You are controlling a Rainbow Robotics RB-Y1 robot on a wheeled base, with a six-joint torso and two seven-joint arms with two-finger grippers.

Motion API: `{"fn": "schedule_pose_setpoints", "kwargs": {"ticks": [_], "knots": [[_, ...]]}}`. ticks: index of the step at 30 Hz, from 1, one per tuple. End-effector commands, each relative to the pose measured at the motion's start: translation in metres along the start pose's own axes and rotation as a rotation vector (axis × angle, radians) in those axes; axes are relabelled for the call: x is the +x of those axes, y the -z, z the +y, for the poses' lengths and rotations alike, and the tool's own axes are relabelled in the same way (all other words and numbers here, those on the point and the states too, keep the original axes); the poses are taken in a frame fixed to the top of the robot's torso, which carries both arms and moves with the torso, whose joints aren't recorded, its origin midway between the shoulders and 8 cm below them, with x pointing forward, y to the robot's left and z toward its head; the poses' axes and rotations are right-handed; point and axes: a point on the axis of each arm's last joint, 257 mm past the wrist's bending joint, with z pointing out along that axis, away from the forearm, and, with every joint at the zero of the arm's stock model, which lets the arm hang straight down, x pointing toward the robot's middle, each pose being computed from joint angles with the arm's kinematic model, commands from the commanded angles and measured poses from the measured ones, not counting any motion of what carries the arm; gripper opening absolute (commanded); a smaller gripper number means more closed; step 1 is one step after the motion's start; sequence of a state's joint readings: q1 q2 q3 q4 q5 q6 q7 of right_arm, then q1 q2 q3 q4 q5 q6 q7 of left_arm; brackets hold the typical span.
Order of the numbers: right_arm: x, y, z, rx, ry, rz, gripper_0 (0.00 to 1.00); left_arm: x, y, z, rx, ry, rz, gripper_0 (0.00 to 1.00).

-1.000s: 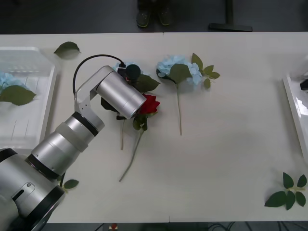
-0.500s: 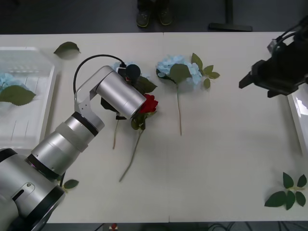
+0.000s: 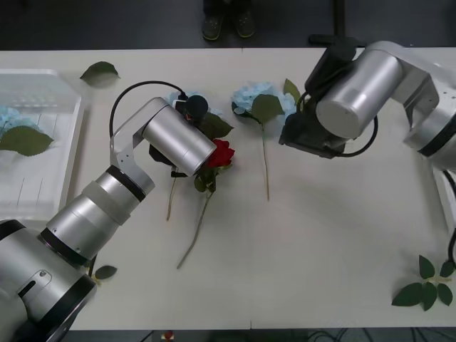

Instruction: Place the red flowers into the right box and the blue flowers into the left box. If a person shows an open palm, hand one flower to the person first, then continue sorting.

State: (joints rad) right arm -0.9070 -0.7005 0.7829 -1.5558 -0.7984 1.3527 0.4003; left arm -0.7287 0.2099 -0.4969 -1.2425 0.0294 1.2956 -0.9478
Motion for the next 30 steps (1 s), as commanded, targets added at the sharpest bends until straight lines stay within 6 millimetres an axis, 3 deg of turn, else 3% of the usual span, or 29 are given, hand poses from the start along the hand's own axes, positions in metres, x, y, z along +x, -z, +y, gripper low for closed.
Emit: {"fn": "schedule_pose_setpoints", "kwargs": {"ticks": [1,11,14,19,30], "knots": [[-0.01,-0.008,0.02,0.002,0.029,-0.064,0.91,-0.028,0.01,0.009,-0.004,0.003,-0.047,0.98],[-0.015,-0.045,0.052,-0.002,0.03,-0.154,0.91,-0.027,0.009,0.009,-0.003,0.004,-0.044,1.0],[-0.017,-0.054,0.059,-0.01,0.047,-0.181,0.91,-0.017,0.006,0.0,0.012,0.005,-0.023,1.0],[-0.018,-0.068,0.076,-0.055,0.069,-0.214,0.91,-0.021,0.009,0.001,0.007,0.012,-0.021,1.0],[-0.013,-0.088,0.087,-0.088,0.146,-0.261,0.91,-0.015,0.009,-0.002,0.02,0.019,0.011,1.0]]}}
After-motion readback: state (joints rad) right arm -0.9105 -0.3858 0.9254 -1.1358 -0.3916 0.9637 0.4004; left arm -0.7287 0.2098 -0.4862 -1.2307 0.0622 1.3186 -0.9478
